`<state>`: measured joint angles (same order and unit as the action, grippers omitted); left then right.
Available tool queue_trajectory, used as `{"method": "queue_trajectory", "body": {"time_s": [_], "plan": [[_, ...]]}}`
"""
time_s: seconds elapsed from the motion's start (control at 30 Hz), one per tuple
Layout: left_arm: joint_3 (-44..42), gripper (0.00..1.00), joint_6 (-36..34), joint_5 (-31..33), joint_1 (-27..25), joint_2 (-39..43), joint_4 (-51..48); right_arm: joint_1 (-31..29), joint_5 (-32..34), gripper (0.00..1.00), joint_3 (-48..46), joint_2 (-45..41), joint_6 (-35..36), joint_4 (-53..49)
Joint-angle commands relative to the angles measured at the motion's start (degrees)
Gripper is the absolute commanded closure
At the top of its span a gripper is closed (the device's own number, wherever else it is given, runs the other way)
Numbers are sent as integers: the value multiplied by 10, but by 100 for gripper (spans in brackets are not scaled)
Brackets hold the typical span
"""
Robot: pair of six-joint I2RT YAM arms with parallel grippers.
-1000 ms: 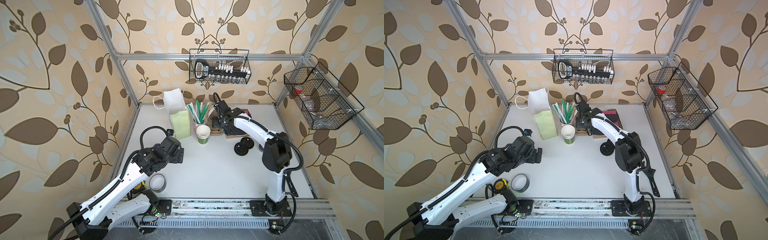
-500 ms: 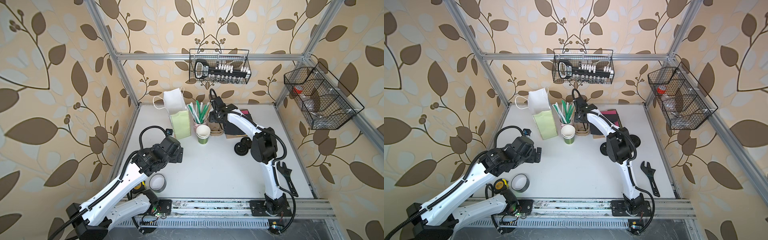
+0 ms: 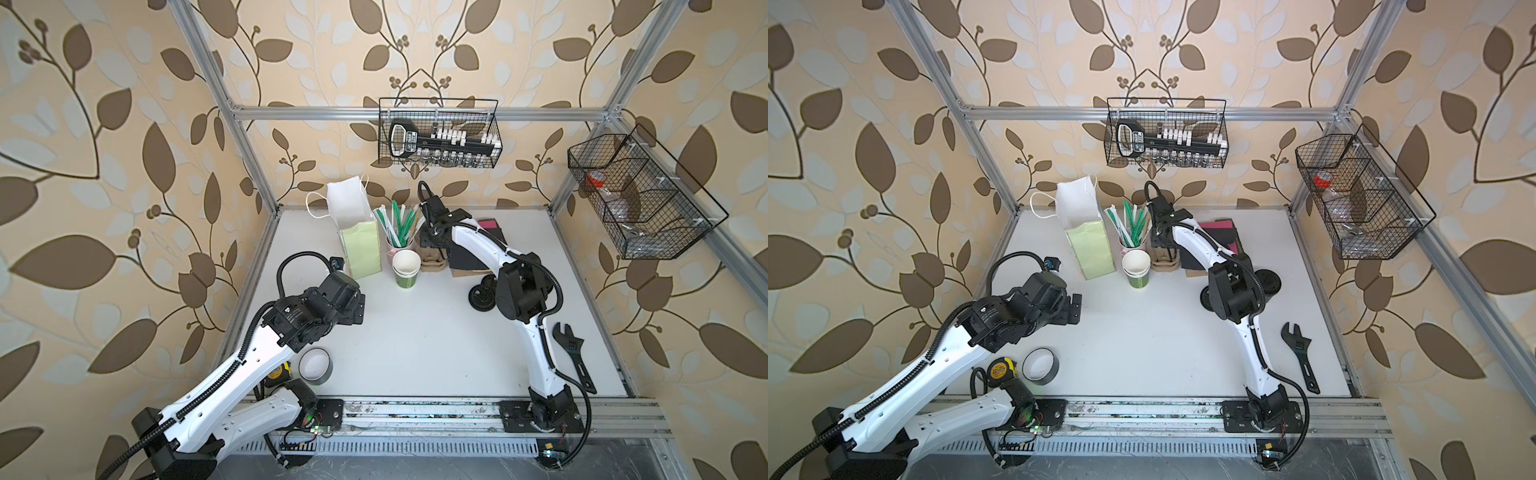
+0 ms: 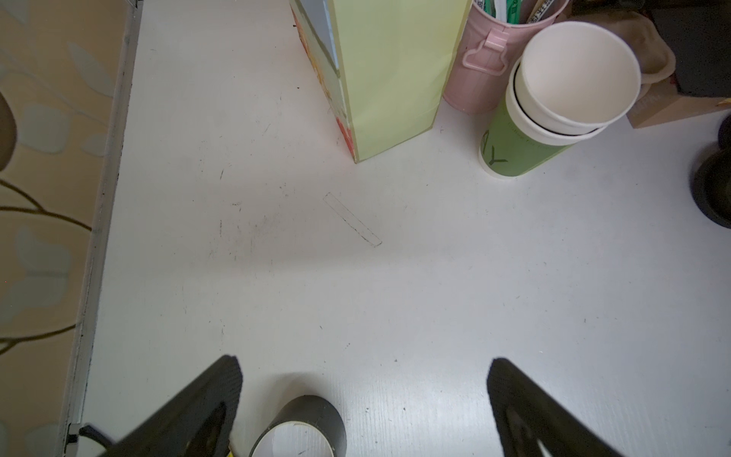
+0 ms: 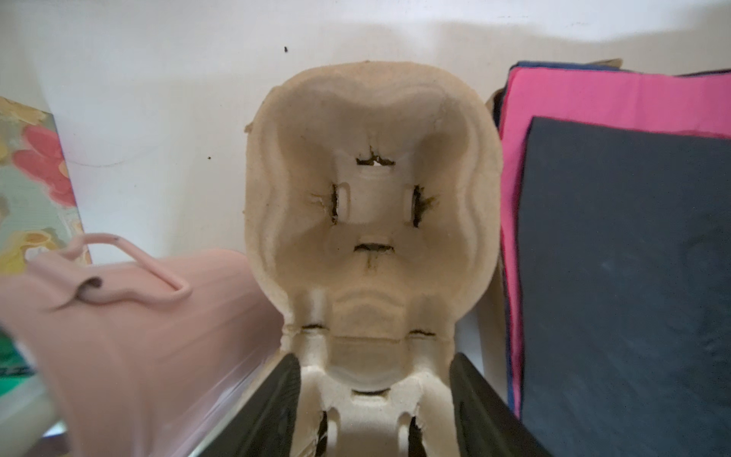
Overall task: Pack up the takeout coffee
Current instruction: 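Move the right gripper to the brown pulp cup carrier and grasp its edge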
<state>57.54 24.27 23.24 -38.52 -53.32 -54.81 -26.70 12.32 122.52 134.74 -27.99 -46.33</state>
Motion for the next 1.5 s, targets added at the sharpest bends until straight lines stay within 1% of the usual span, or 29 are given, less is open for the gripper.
{"method": "queue_trajectory", "body": {"time_s": [0.0,0.17,0.33,0.57,0.73,0.8,1.17,1.3,1.47], "plan": [[-1,1,9,23,6,4,0,4,5,41,22,25,11,-14],[-1,1,9,23,7,3,0,5,0,43,28,30,15,-8],[-1,1,8,22,9,3,1,6,-5,48,42,40,18,-9],[-1,1,7,19,10,1,1,7,-5,53,49,48,16,-17],[-1,1,6,19,12,0,1,7,-4,59,51,41,11,-21],[-2,1,6,17,13,1,1,6,1,64,49,34,11,-20],[-1,1,5,17,15,-1,1,4,4,67,55,6,7,-25],[-1,1,5,15,16,-4,1,5,6,69,54,-14,-2,-22],[-1,1,5,14,18,-5,2,1,9,69,67,-26,-3,-29]]}}
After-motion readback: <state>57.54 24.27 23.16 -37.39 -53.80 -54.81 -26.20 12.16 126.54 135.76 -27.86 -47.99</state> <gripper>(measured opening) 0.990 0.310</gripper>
